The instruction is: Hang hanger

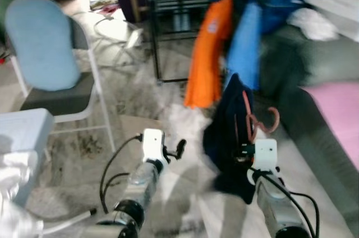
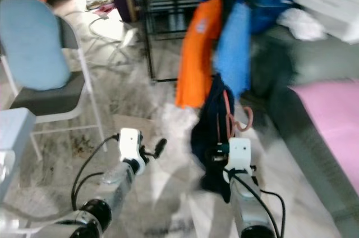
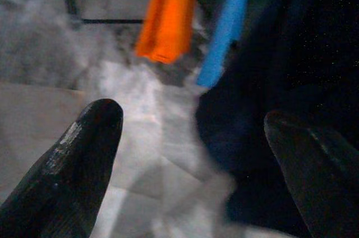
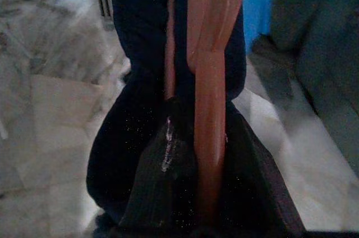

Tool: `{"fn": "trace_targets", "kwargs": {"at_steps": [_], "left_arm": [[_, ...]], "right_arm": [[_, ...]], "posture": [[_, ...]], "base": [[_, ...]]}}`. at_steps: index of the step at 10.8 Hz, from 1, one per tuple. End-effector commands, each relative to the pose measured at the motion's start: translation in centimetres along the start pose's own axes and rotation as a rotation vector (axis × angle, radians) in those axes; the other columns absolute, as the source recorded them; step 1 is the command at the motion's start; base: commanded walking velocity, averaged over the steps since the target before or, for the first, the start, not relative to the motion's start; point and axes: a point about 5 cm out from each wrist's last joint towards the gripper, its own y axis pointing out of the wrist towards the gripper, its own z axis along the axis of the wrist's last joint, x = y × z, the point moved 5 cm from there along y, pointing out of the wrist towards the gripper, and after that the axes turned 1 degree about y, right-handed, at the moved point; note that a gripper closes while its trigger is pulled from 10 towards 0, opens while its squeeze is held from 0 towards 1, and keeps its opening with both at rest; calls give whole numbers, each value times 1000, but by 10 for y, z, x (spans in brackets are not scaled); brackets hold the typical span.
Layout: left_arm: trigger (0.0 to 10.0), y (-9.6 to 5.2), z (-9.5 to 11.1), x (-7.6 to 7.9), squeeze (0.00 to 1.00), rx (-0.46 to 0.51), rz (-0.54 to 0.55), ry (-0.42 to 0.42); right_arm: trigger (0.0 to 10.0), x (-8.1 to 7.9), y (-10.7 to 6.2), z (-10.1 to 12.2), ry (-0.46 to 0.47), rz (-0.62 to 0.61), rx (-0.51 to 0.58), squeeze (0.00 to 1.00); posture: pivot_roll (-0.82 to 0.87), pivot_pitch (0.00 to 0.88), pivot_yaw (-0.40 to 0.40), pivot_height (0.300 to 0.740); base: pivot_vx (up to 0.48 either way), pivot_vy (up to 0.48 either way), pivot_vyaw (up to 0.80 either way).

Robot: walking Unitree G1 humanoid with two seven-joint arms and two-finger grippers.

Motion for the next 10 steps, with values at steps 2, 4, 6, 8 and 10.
{"fn": "trace_targets", "kwargs": {"at_steps": [2,4,6,8,10], "left_arm": [[10000,3,7,1,0,17,-2,-3],[10000,5,11,1,0,25,-1,-4],[10000,6,14,2,0,32,-3,-5],[10000,7,13,6,0,29,-11,-6],[10000,7,12,11,0,25,-26,-5]], "right_arm": [[10000,-5,3,13,-25,28,53,0],[10000,-8,5,17,-33,45,60,0],[10000,-10,8,25,-63,64,83,0],[10000,-9,8,26,-70,73,81,0],[10000,-4,10,28,-80,57,74,0]], "posture": [[-217,36,46,740],[-224,43,56,740],[-228,50,61,740],[-232,59,65,740],[-236,64,65,740]], "base": [[458,0,644],[458,0,553],[458,0,0],[458,0,0],[458,0,0]]}}
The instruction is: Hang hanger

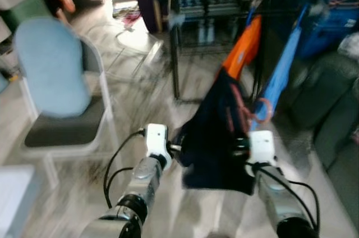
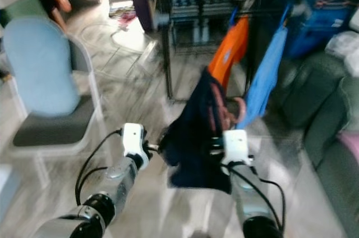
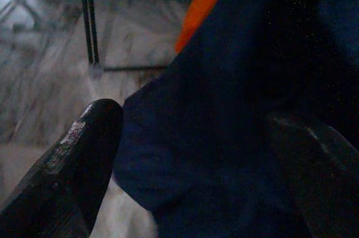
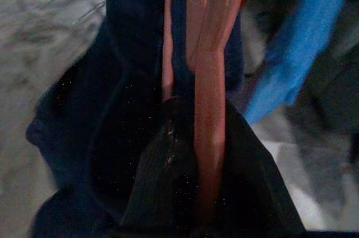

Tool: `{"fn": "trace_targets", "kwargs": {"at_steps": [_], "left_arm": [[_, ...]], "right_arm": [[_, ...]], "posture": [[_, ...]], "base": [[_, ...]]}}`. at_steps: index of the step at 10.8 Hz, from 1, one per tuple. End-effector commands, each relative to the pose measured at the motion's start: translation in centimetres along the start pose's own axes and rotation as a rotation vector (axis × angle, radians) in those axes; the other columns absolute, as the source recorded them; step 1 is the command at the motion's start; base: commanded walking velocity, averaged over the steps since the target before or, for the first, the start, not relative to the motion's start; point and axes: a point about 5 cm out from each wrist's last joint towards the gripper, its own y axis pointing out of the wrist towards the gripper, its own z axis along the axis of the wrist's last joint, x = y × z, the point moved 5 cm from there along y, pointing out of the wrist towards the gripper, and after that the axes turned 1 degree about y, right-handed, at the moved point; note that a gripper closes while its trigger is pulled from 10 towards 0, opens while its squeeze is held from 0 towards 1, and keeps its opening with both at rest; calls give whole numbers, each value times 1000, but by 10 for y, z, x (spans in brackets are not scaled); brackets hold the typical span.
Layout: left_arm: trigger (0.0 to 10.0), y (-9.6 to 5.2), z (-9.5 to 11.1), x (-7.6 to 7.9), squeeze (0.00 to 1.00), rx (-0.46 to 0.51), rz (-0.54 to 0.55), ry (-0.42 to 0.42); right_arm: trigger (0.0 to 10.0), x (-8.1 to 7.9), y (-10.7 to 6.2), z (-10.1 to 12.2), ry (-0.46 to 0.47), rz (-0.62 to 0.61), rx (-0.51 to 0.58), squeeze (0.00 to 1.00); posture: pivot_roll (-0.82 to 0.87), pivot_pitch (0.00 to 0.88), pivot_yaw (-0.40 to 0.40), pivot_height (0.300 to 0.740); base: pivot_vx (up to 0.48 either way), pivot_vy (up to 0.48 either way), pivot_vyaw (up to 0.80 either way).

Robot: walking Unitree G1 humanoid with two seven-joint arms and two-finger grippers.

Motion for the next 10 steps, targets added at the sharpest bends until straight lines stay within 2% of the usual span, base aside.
{"fn": "trace_targets", "kwargs": {"at_steps": [1,2,6,8,9,10], "left_arm": [[10000,-3,-1,-11,0,-7,27,7],[10000,-2,-1,-9,0,-8,21,9],[10000,-3,-3,-8,0,-11,16,13],[10000,-3,-3,-9,0,-11,17,12],[10000,-3,-4,-8,0,-12,18,12],[10000,-4,-4,-7,0,-12,18,13]], "right_arm": [[10000,-9,6,16,13,12,49,0],[10000,-1,8,20,18,-27,49,0],[10000,-6,11,21,28,-1,35,0],[10000,-22,13,16,37,82,-20,0],[10000,-44,11,13,58,179,-51,0],[10000,-56,9,11,49,229,-66,0]], "posture": [[-236,65,66,740],[-235,67,66,740],[-233,75,65,740],[-233,77,64,740],[-234,78,62,740],[-233,78,62,740]], "base": [[458,0,0],[458,0,0],[458,0,0],[456,0,0],[454,0,0],[458,0,0]]}}
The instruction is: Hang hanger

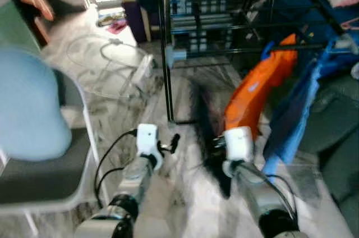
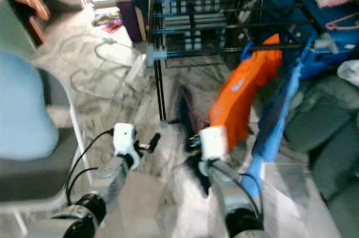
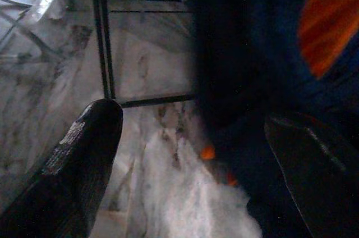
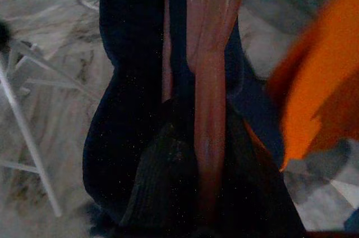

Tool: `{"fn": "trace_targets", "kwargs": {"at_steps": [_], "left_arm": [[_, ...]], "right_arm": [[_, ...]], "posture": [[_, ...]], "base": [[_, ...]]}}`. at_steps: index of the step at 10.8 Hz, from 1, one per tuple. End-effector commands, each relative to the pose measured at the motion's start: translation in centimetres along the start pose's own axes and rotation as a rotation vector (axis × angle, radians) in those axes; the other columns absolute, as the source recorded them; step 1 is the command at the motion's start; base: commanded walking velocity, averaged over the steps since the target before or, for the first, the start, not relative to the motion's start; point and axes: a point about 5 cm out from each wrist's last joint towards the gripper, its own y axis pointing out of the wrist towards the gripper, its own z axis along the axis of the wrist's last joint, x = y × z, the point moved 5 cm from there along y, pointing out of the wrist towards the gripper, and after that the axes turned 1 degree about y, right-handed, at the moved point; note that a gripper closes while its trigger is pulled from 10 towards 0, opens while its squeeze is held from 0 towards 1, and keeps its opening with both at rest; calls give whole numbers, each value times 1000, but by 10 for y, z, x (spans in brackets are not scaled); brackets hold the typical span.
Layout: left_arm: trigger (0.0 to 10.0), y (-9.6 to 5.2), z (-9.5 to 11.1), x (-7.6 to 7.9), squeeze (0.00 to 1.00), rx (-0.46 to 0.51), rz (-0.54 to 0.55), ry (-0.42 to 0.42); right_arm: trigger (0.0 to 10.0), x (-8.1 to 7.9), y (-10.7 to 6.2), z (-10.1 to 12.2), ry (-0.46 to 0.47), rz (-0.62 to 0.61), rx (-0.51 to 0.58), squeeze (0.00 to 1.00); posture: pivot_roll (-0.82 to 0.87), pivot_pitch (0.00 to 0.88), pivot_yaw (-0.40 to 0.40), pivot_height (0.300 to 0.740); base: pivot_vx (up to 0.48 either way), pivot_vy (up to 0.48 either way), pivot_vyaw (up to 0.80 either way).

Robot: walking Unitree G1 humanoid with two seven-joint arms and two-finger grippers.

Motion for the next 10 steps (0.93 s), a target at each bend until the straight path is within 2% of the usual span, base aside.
{"fn": "trace_targets", "kwargs": {"at_steps": [1,3,4,6,9,10], "left_arm": [[10000,0,-2,4,0,-7,-6,3],[10000,0,-3,4,0,-10,-6,6],[10000,-1,-5,3,0,-19,-2,0],[10000,-4,-10,2,0,-30,-6,42],[10000,-22,-44,-18,0,-152,39,110],[10000,-32,-58,-28,0,-201,65,126]], "right_arm": [[10000,3,0,14,-18,-2,40,0],[10000,7,0,16,-24,-29,47,0],[10000,18,0,24,-41,-60,59,0],[10000,20,-3,40,-146,-60,99,0],[10000,21,-2,52,-176,-78,124,0],[10000,27,0,68,-206,-97,149,0]], "posture": [[-233,79,60,740],[-232,80,60,740],[-230,81,62,740],[-228,84,57,740],[-220,89,41,740],[-215,88,34,740]], "base": [[454,0,0],[454,0,0],[277,0,0],[0,0,0],[0,0,0],[0,0,0]]}}
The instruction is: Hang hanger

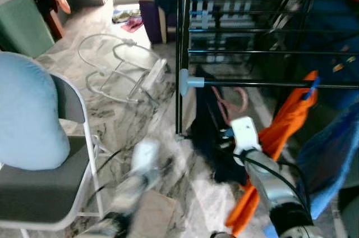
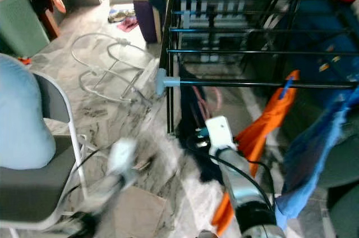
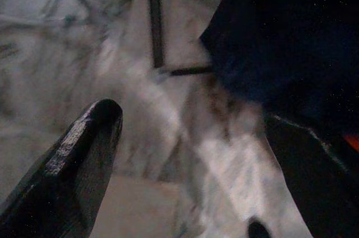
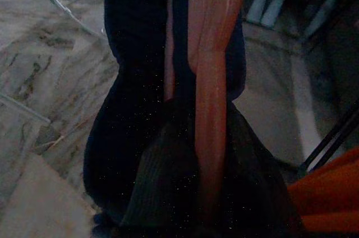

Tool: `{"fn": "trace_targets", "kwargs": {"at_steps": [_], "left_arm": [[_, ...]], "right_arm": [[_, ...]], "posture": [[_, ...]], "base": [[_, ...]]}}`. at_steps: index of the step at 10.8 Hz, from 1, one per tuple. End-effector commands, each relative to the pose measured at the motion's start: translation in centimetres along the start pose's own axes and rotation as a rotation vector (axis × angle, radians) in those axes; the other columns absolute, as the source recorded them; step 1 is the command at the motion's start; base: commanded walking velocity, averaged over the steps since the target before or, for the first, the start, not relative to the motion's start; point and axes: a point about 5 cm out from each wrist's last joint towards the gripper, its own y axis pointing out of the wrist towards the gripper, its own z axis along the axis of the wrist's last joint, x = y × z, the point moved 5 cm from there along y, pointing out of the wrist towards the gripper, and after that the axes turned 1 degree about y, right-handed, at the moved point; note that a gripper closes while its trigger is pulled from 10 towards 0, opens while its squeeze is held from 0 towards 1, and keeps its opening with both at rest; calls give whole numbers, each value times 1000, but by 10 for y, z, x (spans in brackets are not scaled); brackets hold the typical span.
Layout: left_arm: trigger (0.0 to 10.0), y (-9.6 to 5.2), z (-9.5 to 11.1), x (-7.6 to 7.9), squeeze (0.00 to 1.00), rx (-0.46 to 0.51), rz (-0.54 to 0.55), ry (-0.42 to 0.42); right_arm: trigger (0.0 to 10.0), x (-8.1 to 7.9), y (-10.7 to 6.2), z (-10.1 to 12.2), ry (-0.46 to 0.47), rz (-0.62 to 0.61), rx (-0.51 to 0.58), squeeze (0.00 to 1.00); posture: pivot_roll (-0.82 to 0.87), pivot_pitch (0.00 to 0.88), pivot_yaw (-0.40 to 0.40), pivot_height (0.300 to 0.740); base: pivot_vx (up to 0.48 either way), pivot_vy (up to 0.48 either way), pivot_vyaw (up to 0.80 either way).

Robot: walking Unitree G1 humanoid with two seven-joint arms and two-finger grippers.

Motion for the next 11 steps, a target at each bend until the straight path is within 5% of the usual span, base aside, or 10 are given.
{"fn": "trace_targets", "kwargs": {"at_steps": [1,3,5,9,11], "left_arm": [[10000,0,-2,5,0,-11,-12,15],[10000,-1,-6,3,0,-21,-1,15],[10000,-1,-5,3,0,-21,-1,15],[10000,1,-3,13,0,-19,-58,22],[10000,1,-4,12,0,-22,-57,10]], "right_arm": [[10000,3,4,33,-24,-5,95,0],[10000,-2,-2,29,-37,5,100,0],[10000,10,-10,28,2,-74,126,0],[10000,37,7,69,77,-127,159,0],[10000,33,16,81,67,-88,152,0]], "posture": [[-211,87,31,740],[-201,86,27,740],[-209,91,36,740],[-222,100,56,740],[-212,102,50,740]], "base": [[0,0,0],[0,0,0],[0,0,0],[0,0,0],[0,0,0]]}}
